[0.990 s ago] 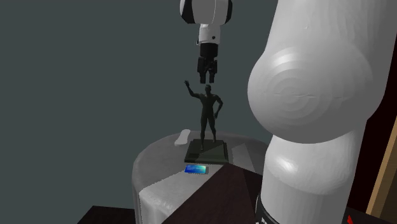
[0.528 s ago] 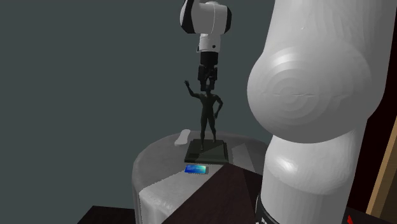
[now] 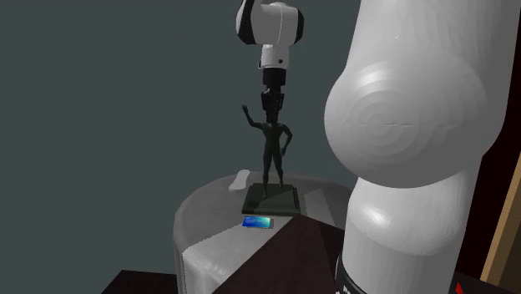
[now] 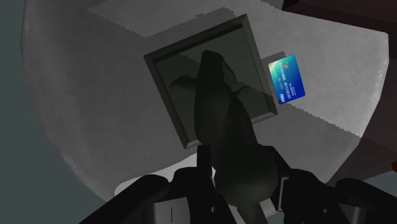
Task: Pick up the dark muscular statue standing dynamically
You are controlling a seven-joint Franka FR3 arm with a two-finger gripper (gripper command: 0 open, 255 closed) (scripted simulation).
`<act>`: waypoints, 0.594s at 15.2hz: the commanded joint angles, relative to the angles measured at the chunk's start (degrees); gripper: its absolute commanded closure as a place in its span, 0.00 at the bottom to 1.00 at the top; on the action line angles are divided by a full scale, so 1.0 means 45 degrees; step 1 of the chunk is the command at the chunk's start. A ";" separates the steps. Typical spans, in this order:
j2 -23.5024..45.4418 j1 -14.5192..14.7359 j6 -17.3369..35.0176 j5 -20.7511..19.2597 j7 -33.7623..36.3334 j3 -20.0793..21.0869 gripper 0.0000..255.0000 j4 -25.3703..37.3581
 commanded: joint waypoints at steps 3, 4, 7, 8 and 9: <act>-0.0055 0.0000 -0.0152 -0.0052 0.0041 -0.0009 1.00 0.0086; -0.0132 0.0009 -0.0311 -0.0111 0.0087 -0.0012 1.00 0.0186; -0.0349 0.0034 -0.0790 -0.0274 0.0218 -0.0015 1.00 0.0498; -0.0415 0.0041 -0.0951 -0.0323 0.0258 -0.0015 1.00 0.0608; -0.0478 0.0048 -0.1113 -0.0369 0.0297 -0.0014 1.00 0.0721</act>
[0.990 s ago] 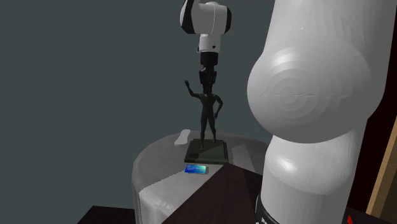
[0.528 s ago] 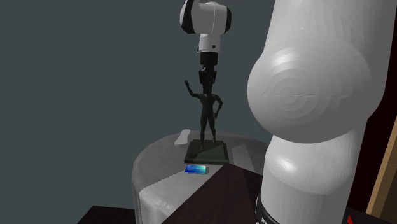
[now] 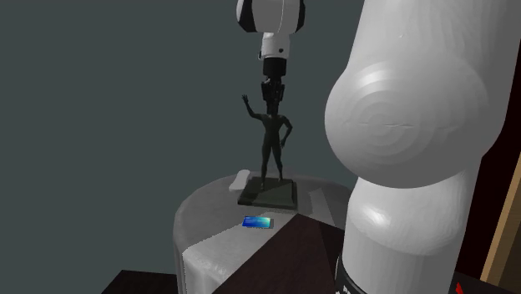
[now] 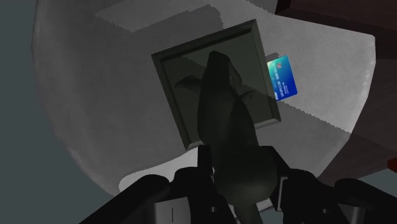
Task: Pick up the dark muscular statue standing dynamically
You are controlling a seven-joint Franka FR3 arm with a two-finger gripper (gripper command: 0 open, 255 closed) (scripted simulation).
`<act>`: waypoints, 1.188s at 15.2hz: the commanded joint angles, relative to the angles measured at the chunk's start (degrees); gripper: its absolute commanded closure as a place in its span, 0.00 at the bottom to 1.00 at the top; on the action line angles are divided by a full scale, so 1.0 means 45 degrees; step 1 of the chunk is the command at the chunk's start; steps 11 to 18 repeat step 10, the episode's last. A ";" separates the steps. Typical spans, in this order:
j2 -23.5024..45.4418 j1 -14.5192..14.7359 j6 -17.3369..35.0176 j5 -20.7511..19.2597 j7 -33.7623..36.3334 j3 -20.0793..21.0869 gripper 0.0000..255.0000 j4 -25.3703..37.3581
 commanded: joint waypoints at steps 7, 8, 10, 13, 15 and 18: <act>-0.0393 0.0042 -0.1295 -0.0279 0.0248 0.0019 1.00 0.1001; -0.0430 0.0046 -0.1460 -0.0305 0.0273 0.0022 1.00 0.1137; -0.0436 0.0047 -0.1485 -0.0309 0.0276 0.0023 1.00 0.1157; -0.0436 0.0047 -0.1485 -0.0309 0.0276 0.0023 1.00 0.1157; -0.0436 0.0047 -0.1485 -0.0309 0.0276 0.0023 1.00 0.1157; -0.0436 0.0047 -0.1485 -0.0309 0.0276 0.0023 1.00 0.1157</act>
